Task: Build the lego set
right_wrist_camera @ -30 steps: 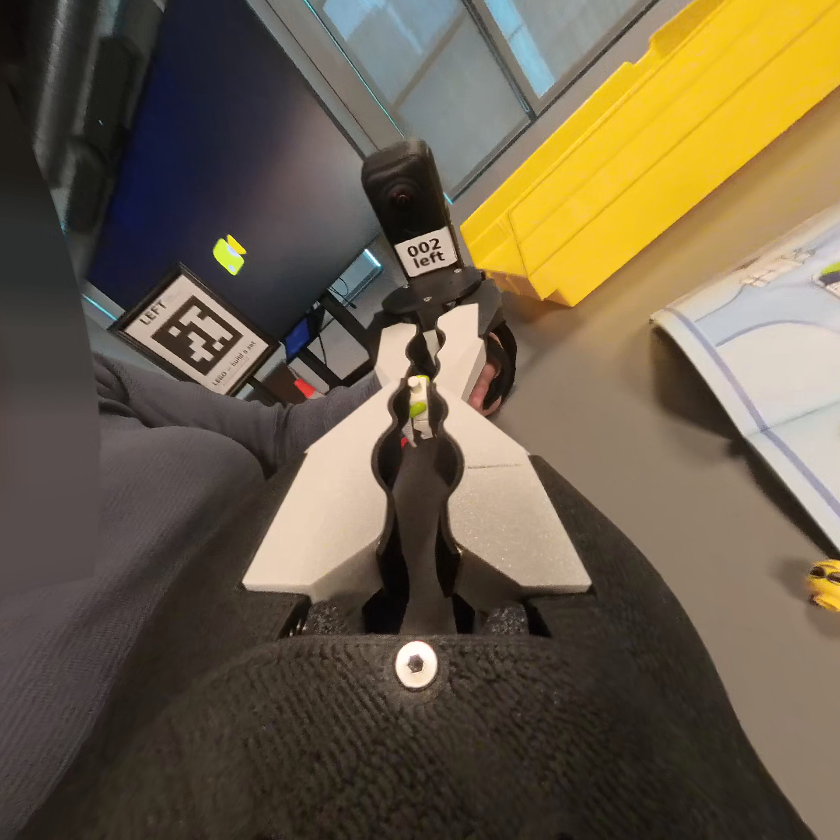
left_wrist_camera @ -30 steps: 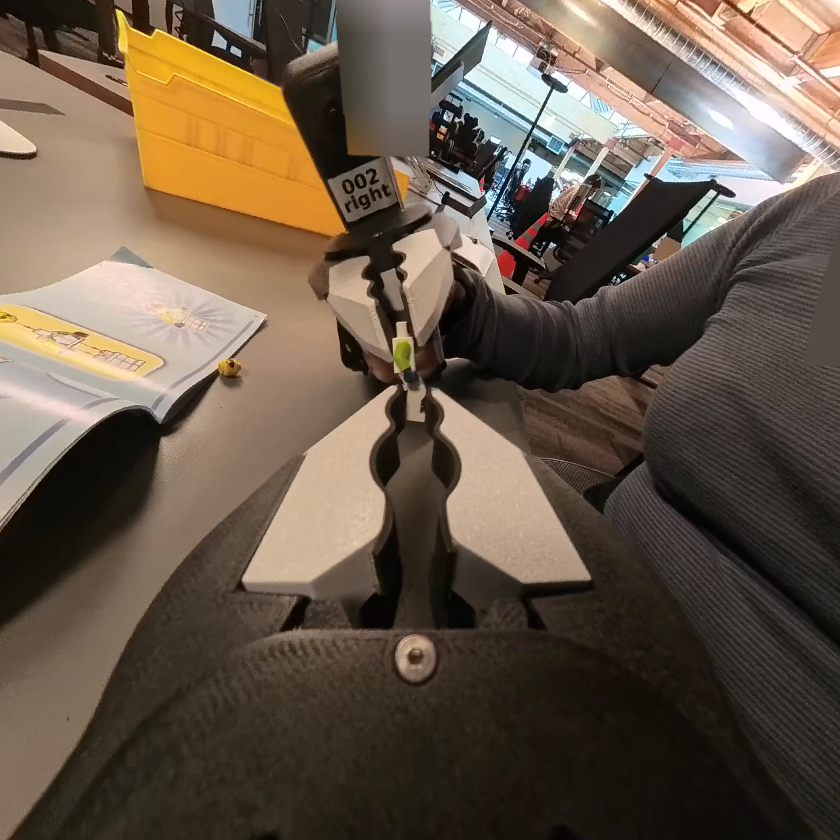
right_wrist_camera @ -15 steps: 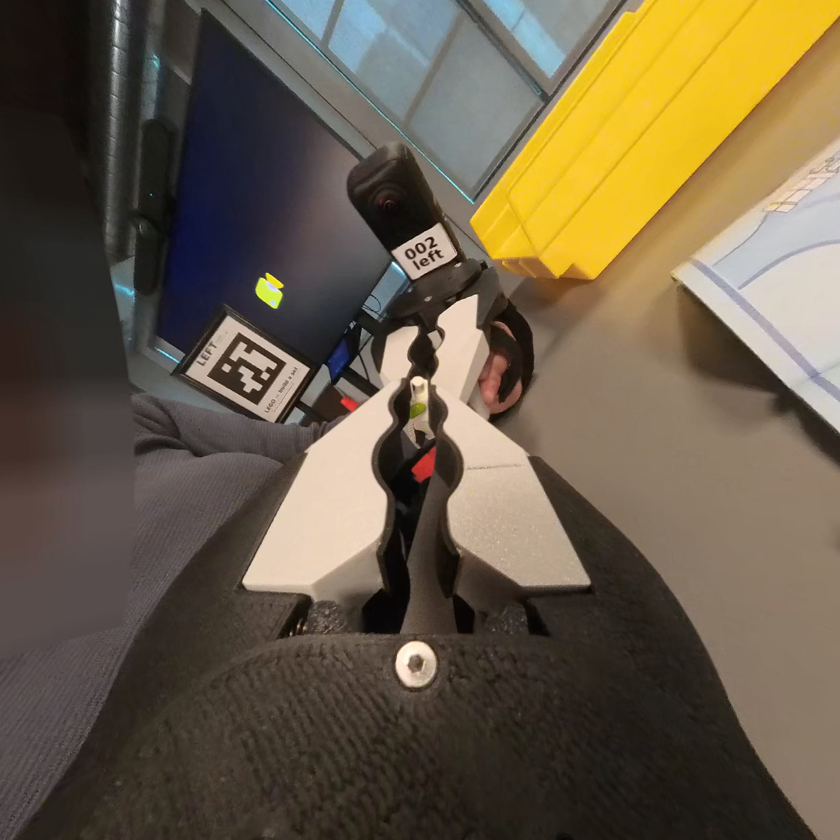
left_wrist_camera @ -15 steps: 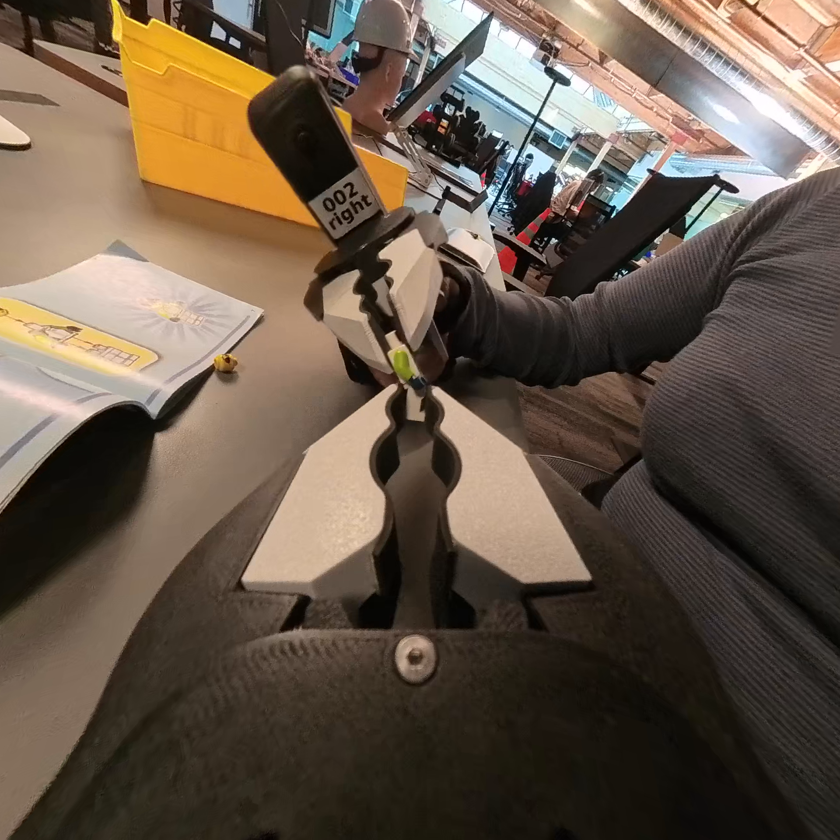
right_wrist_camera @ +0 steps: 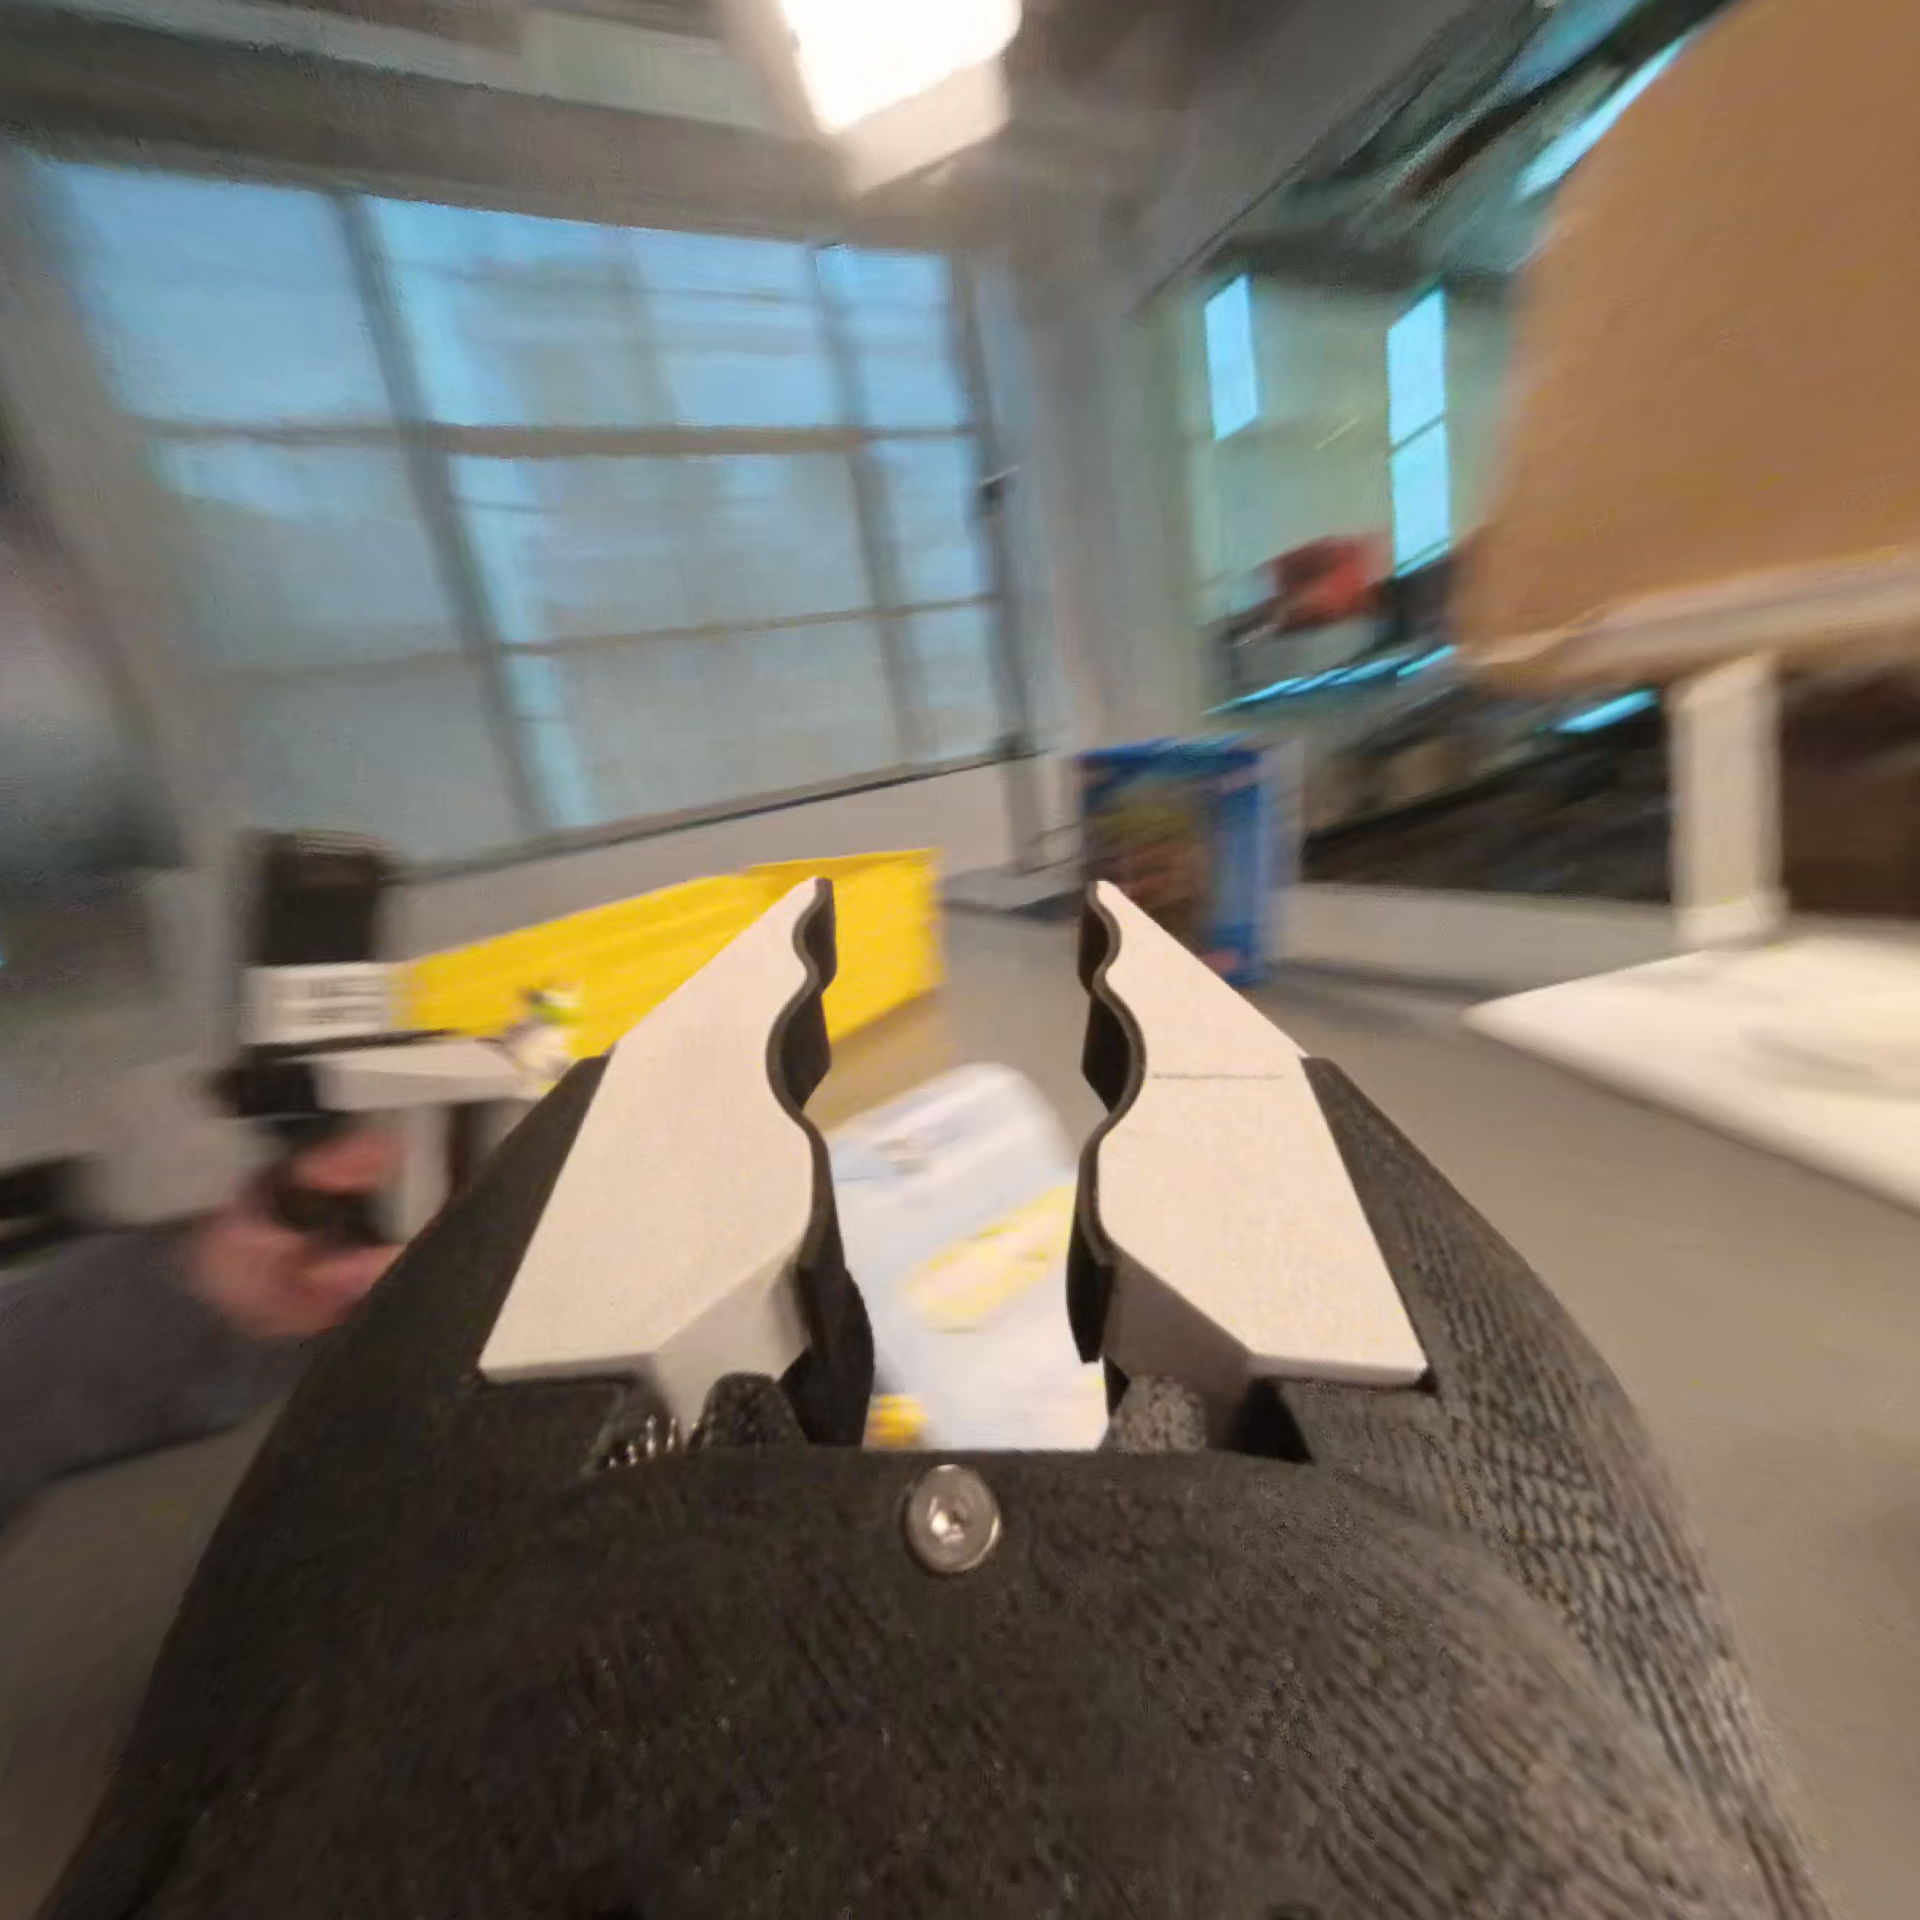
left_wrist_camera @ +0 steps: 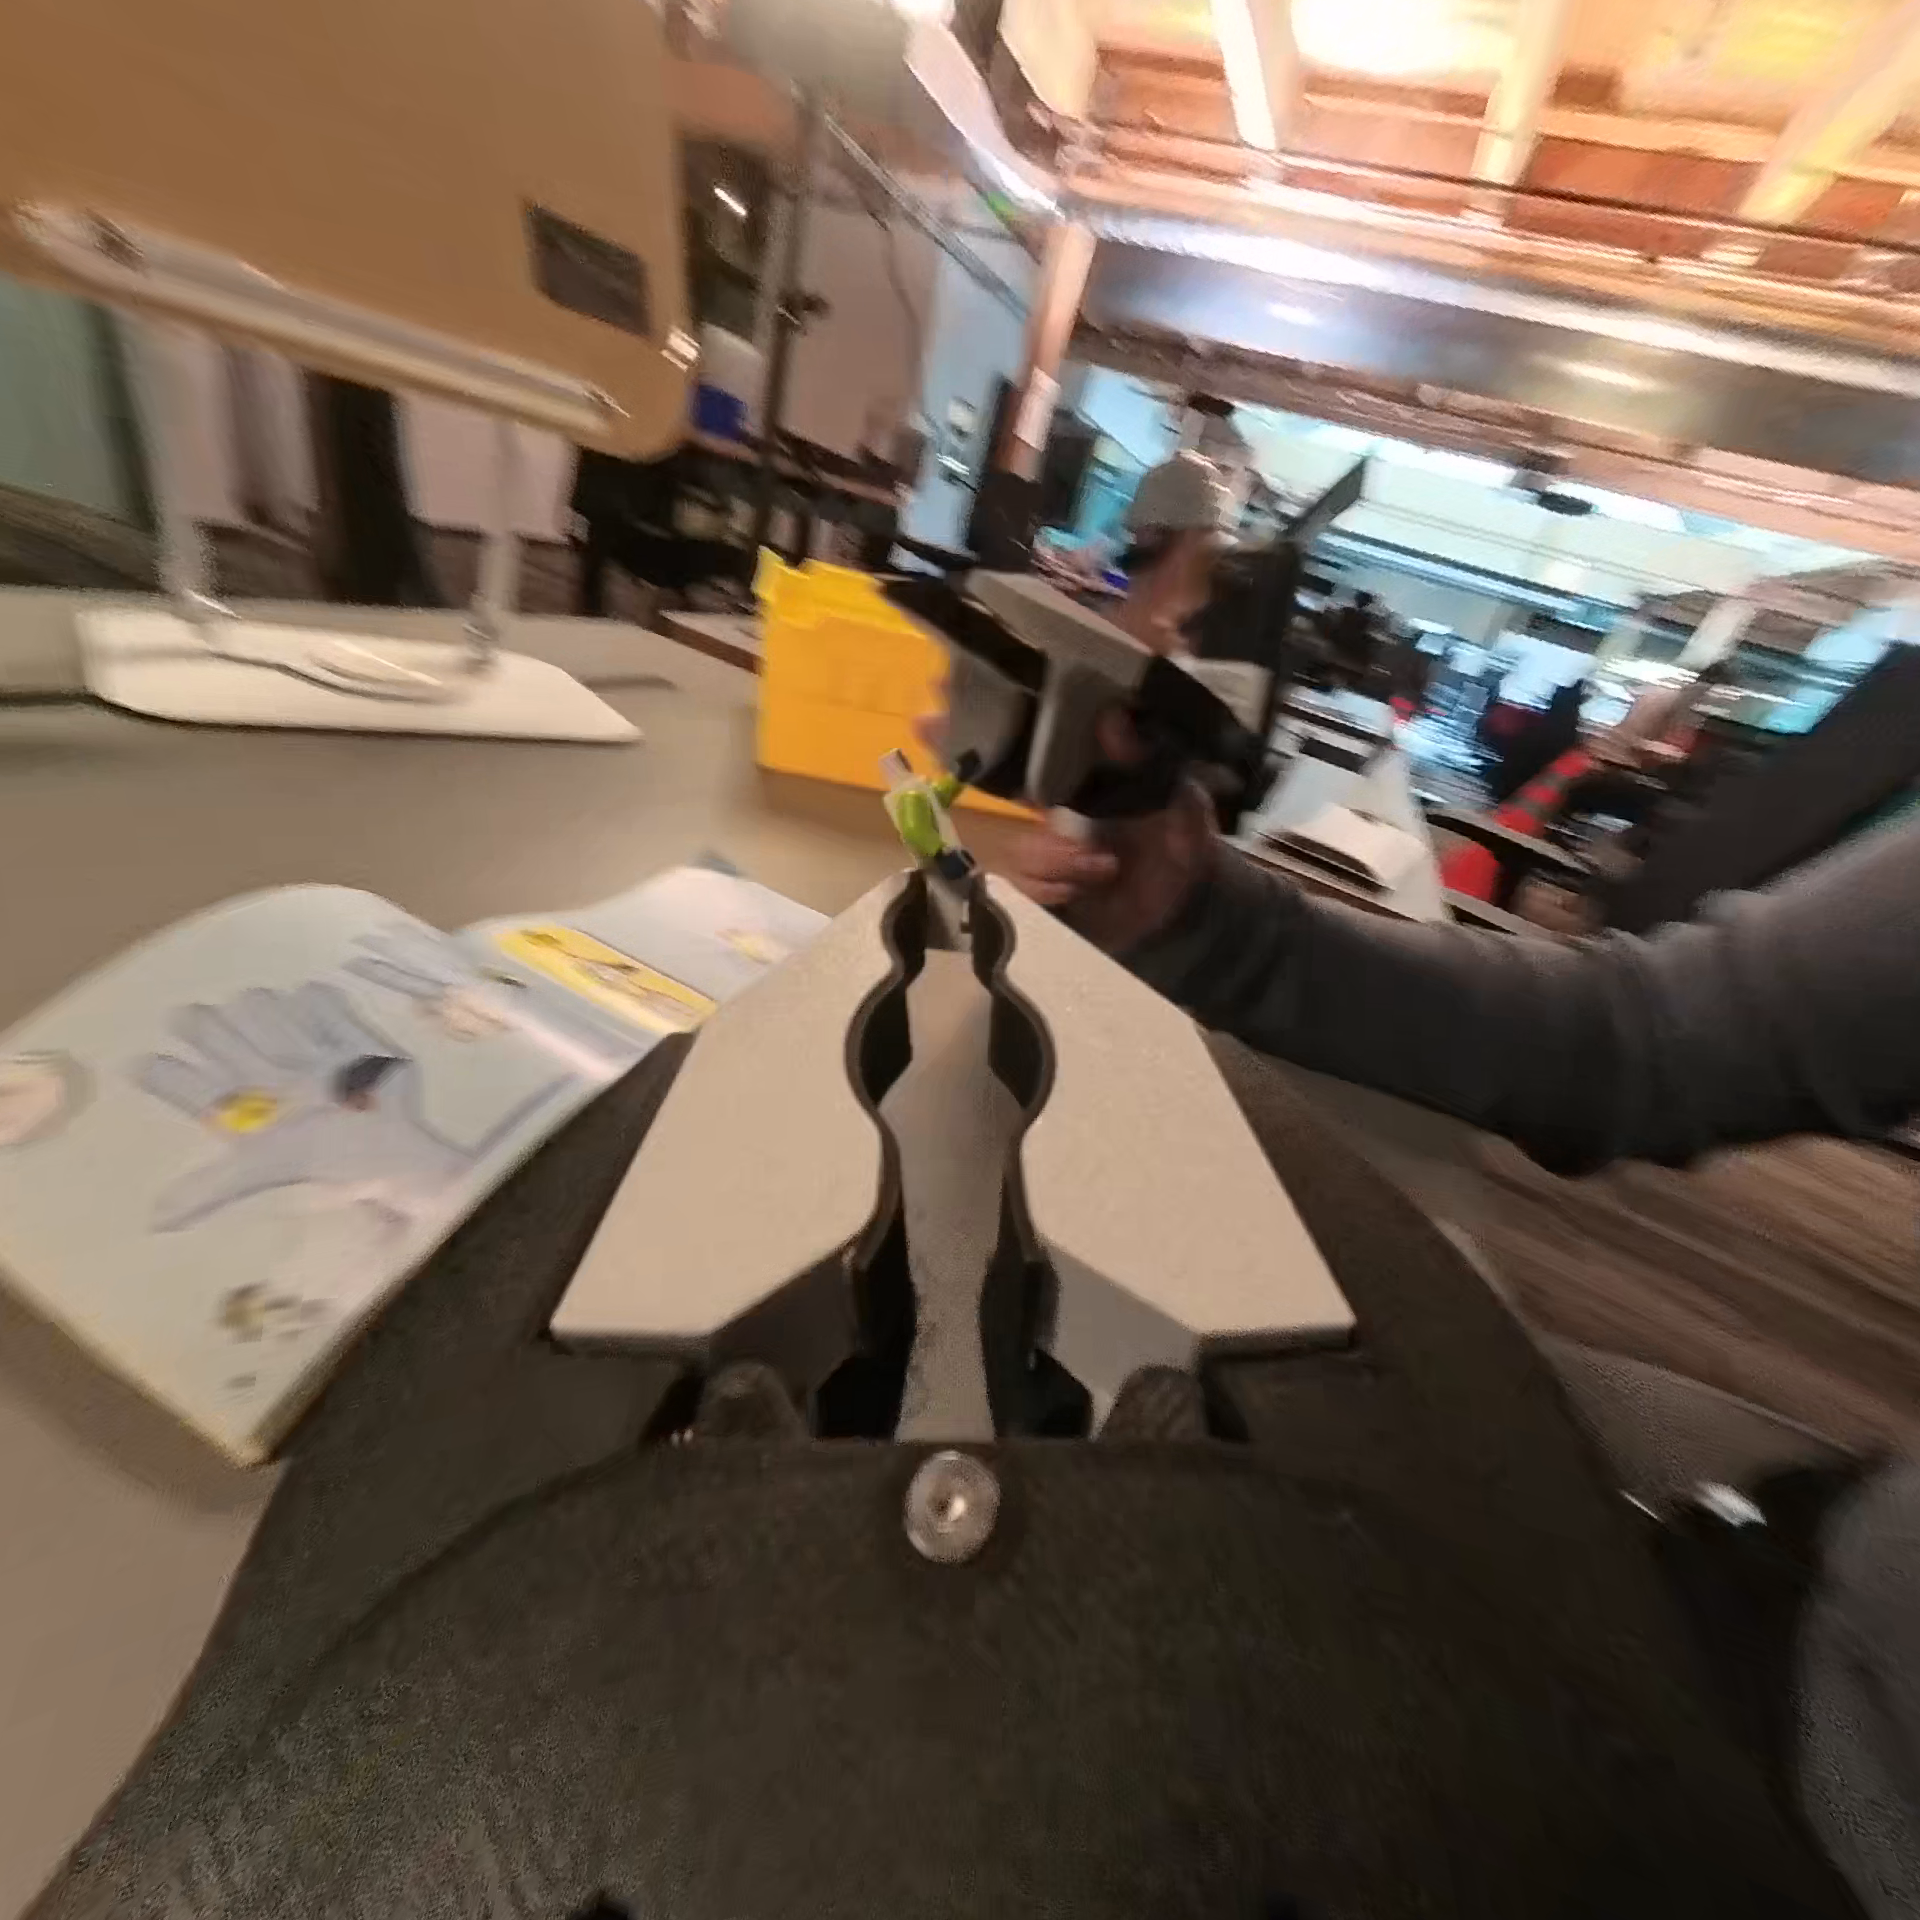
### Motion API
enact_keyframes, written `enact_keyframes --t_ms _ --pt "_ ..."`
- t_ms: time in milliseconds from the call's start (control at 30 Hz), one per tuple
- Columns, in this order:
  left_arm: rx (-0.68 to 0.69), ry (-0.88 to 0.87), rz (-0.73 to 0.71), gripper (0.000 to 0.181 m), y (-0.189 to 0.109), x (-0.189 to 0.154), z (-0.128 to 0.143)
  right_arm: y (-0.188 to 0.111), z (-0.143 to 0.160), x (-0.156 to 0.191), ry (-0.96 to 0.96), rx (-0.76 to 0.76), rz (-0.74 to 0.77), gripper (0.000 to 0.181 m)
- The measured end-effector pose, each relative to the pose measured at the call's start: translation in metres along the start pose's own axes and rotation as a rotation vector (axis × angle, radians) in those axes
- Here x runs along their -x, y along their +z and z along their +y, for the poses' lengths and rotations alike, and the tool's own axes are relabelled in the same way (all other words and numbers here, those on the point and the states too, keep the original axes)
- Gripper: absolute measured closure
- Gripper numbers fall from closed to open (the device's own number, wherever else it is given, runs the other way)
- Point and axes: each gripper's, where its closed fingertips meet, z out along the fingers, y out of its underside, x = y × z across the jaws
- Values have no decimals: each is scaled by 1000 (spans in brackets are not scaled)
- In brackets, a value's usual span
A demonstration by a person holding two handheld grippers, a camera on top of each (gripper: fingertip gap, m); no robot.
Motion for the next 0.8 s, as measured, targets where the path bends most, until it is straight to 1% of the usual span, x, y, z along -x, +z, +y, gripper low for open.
enact_keyframes --t_ms 67,100,167,233,333,433,600,800 --pt "-38 62 -98 176 2 15 -7 -16 -14 -27 -257 -42 182 139" --pt "-34 88 -123 176 4 20 -7 -21 -18 -33 -368 -54 235 142" --pt "10 139 -112 176 14 22 -3 -23 -18 -36 -527 -58 278 149" --pt "65 175 -87 176 24 22 4 -17 -7 -38 -593 -16 272 154" --pt "100 193 -76 176 30 24 8 -11 3 -47 -605 42 289 155" --pt "46 192 -81 176 25 24 1 -15 -2 -50 -566 15 298 158" --pt "-42 147 -140 176 14 36 -12 -17 -3 -56 -505 9 310 158" --pt "-69 131 -170 176 10 42 -16 -16 0 -55 -504 21 305 160"
